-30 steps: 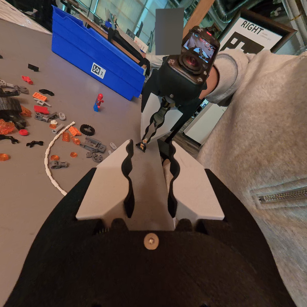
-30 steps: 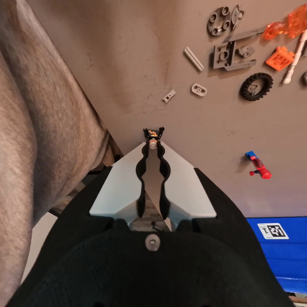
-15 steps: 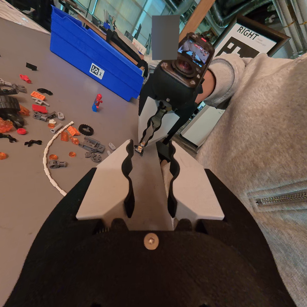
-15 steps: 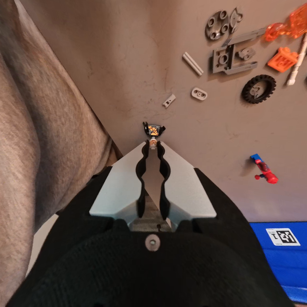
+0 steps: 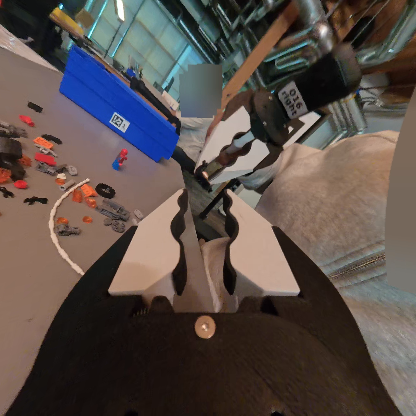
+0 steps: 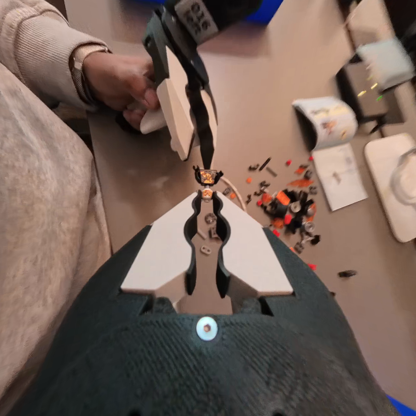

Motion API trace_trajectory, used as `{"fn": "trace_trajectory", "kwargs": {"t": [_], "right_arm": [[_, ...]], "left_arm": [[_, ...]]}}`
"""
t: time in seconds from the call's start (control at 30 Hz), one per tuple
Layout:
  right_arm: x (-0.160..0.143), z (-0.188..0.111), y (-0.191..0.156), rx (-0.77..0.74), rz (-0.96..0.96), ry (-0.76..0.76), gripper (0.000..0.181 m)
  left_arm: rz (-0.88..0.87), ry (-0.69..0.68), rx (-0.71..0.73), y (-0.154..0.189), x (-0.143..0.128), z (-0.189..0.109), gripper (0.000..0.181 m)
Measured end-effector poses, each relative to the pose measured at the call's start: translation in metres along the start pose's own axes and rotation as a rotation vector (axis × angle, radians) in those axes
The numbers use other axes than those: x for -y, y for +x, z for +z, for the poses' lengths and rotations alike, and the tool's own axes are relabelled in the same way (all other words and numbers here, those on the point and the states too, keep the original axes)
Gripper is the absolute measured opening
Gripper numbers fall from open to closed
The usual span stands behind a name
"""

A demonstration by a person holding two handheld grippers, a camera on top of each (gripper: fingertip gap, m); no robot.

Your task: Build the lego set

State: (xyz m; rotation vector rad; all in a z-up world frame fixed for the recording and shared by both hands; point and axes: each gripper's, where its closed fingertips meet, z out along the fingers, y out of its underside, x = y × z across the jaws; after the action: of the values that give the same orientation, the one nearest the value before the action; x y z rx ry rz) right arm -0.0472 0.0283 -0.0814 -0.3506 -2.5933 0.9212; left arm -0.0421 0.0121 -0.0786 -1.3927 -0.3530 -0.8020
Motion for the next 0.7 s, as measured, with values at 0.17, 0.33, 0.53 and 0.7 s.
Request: {"fn": "trace_trajectory", "kwargs": {"t": [0.17, 0.33, 0.53, 0.7], "right_arm": [[0.015, -0.002, 0.002, -0.142, -0.176, 0.049, 0.008], [0.013, 0.004, 0.002, -0.193, -0.227, 0.013, 0.008], [0.009, 0.006, 0.001, -0.182, -0.181, -0.025, 0.009], [0.004, 0.012, 0.003, -0.196, -0.139, -0.053, 0.008]], "left_arm": [[-0.072, 0.005, -0.101, 0.009, -0.001, 0.001, 0.026], [-0.073, 0.012, -0.107, 0.011, -0.002, 0.001, 0.007], [-0.059, 0.0, -0.077, 0.007, -0.003, 0.001, 0.006], [-0.087, 0.005, -0.057, 0.002, -0.004, 0.0, 0.014]]}}
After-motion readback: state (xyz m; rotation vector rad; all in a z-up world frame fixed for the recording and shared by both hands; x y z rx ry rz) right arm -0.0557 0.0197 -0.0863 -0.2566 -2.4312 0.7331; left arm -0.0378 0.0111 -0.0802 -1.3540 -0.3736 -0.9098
